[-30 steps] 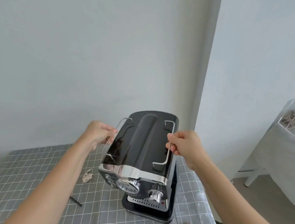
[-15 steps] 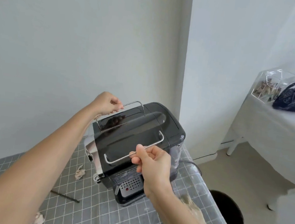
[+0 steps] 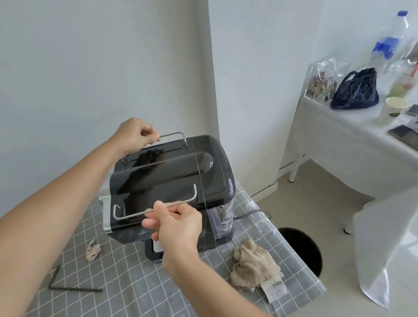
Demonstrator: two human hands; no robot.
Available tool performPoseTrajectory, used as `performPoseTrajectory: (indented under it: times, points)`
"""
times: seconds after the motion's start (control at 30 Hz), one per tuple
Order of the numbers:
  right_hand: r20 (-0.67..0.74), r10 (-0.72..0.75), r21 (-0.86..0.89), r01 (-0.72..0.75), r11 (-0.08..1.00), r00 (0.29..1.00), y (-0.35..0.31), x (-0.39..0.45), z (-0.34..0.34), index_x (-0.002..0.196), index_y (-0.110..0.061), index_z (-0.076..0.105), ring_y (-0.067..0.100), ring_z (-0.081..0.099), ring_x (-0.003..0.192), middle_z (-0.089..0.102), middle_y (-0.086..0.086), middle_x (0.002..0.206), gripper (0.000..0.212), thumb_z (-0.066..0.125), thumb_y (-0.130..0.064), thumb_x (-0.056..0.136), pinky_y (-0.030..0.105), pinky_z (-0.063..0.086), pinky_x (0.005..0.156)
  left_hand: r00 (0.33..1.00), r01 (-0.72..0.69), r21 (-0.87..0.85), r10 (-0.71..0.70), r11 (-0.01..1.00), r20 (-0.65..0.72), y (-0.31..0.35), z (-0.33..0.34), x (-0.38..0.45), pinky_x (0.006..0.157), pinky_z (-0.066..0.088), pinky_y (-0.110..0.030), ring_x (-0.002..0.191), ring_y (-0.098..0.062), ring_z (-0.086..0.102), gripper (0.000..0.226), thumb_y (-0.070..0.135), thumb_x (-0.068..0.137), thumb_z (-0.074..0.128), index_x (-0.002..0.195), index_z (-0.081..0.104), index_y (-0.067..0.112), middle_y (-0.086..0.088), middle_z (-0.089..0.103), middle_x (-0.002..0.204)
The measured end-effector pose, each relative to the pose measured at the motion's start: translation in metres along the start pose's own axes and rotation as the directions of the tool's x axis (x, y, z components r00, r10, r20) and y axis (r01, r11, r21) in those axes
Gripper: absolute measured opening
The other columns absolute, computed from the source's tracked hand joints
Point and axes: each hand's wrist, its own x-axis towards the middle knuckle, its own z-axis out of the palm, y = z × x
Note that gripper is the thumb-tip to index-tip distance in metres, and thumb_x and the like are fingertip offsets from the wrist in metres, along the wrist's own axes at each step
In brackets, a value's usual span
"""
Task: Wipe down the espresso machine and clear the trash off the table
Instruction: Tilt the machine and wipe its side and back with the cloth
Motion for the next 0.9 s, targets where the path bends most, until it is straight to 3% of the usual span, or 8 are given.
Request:
performPoseTrajectory:
  times: [0.27, 0.4, 0.5, 0.57, 0.67, 0.73, 0.83, 0.9]
  points:
    - [0.111, -0.088, -0.123, 0.102, 0.987, 0.990, 0.001, 0.002, -0.010, 0.089, -0.010, 0.063, 0.011, 0.069, 0.053, 0.077, 0.003, 0.089, 0.016, 0.058, -0.022, 0.098, 0.018, 0.046, 0.041, 0.995, 0.050, -0.013, -0.051, 0.999, -0.081, 0.002, 0.012, -0.002, 0.076, 0.038, -0.025, 0.081, -0.020, 0.058, 0.014, 0.022, 0.090, 0.063, 0.082, 0.071, 0.014, -0.007, 0.069, 0.084]
    - [0.313, -0.131, -0.336, 0.239, 0.911, 0.941, 0.015, -0.005, -0.048, 0.093, -0.011, 0.065, 0.018, 0.071, 0.057, 0.074, 0.002, 0.089, 0.021, 0.053, -0.028, 0.098, 0.023, 0.048, 0.040, 0.984, 0.025, 0.122, -0.003, 0.992, -0.180, 0.019, 0.021, -0.023, 0.092, 0.040, -0.031, 0.108, -0.030, 0.060, 0.025, 0.023, 0.092, 0.058, 0.109, 0.067, 0.006, -0.014, 0.067, 0.114]
    - [0.337, -0.158, -0.600, 0.341, 0.724, 0.928, 0.045, 0.002, -0.116, 0.081, -0.017, 0.064, 0.015, 0.071, 0.058, 0.073, 0.004, 0.077, 0.022, 0.053, -0.026, 0.098, 0.033, 0.056, 0.050, 0.985, -0.098, 0.141, 0.116, 0.985, -0.125, 0.052, 0.036, -0.059, 0.113, 0.026, -0.038, 0.137, -0.029, 0.039, 0.043, 0.028, 0.098, 0.049, 0.136, 0.050, 0.008, -0.015, 0.046, 0.144]
    - [0.207, -0.250, -0.746, 0.318, 0.585, 0.946, 0.066, 0.021, -0.166, 0.078, -0.017, 0.062, 0.013, 0.066, 0.063, 0.069, 0.003, 0.074, 0.025, 0.051, -0.019, 0.100, 0.039, 0.058, 0.066, 0.984, -0.167, 0.144, 0.174, 0.975, -0.037, 0.071, 0.047, -0.087, 0.120, 0.012, -0.046, 0.148, -0.021, 0.017, 0.048, 0.035, 0.100, 0.039, 0.145, 0.039, 0.018, -0.007, 0.025, 0.158]
    - [0.167, -0.359, -0.885, 0.300, 0.356, 0.918, 0.090, 0.065, -0.214, 0.107, -0.012, 0.064, 0.028, 0.059, 0.116, 0.065, 0.007, 0.116, 0.023, 0.042, -0.018, 0.102, 0.038, 0.045, 0.102, 0.984, -0.172, 0.232, 0.154, 0.957, 0.092, 0.082, 0.070, -0.110, 0.117, -0.005, -0.053, 0.149, -0.014, -0.009, 0.053, 0.048, 0.099, 0.022, 0.150, 0.023, 0.034, 0.007, -0.002, 0.162]
    - [0.192, -0.209, -0.961, 0.227, 0.160, 0.959, 0.108, 0.090, -0.226, 0.143, -0.017, 0.040, 0.039, 0.012, 0.150, 0.023, 0.012, 0.160, 0.046, 0.026, -0.037, 0.104, 0.043, 0.010, 0.121, 0.986, -0.149, 0.281, 0.121, 0.948, 0.117, 0.083, 0.078, -0.113, 0.117, -0.008, -0.054, 0.148, -0.013, -0.015, 0.059, 0.056, 0.094, 0.014, 0.151, 0.015, 0.038, 0.010, -0.009, 0.162]
    - [0.275, -0.081, -0.960, 0.270, -0.074, 0.958, 0.134, 0.108, -0.238, 0.155, -0.032, 0.011, 0.037, -0.013, 0.150, -0.012, 0.007, 0.164, 0.066, 0.010, -0.058, 0.094, 0.056, -0.005, 0.119, 0.981, -0.182, 0.316, 0.153, 0.931, 0.116, 0.081, 0.080, -0.114, 0.117, -0.009, -0.053, 0.147, -0.011, -0.017, 0.055, 0.056, 0.097, 0.012, 0.150, 0.011, 0.042, 0.014, -0.011, 0.161]
    - [0.365, -0.139, -0.930, 0.355, -0.090, 0.921, 0.145, 0.114, -0.251, 0.153, -0.030, 0.024, 0.037, 0.005, 0.151, 0.007, 0.010, 0.164, 0.059, 0.027, -0.050, 0.098, 0.058, 0.011, 0.121, 0.973, -0.222, 0.306, 0.188, 0.926, 0.138, 0.081, 0.079, -0.116, 0.117, -0.011, -0.049, 0.147, -0.007, -0.018, 0.053, 0.054, 0.097, 0.010, 0.149, 0.010, 0.044, 0.017, -0.012, 0.160]
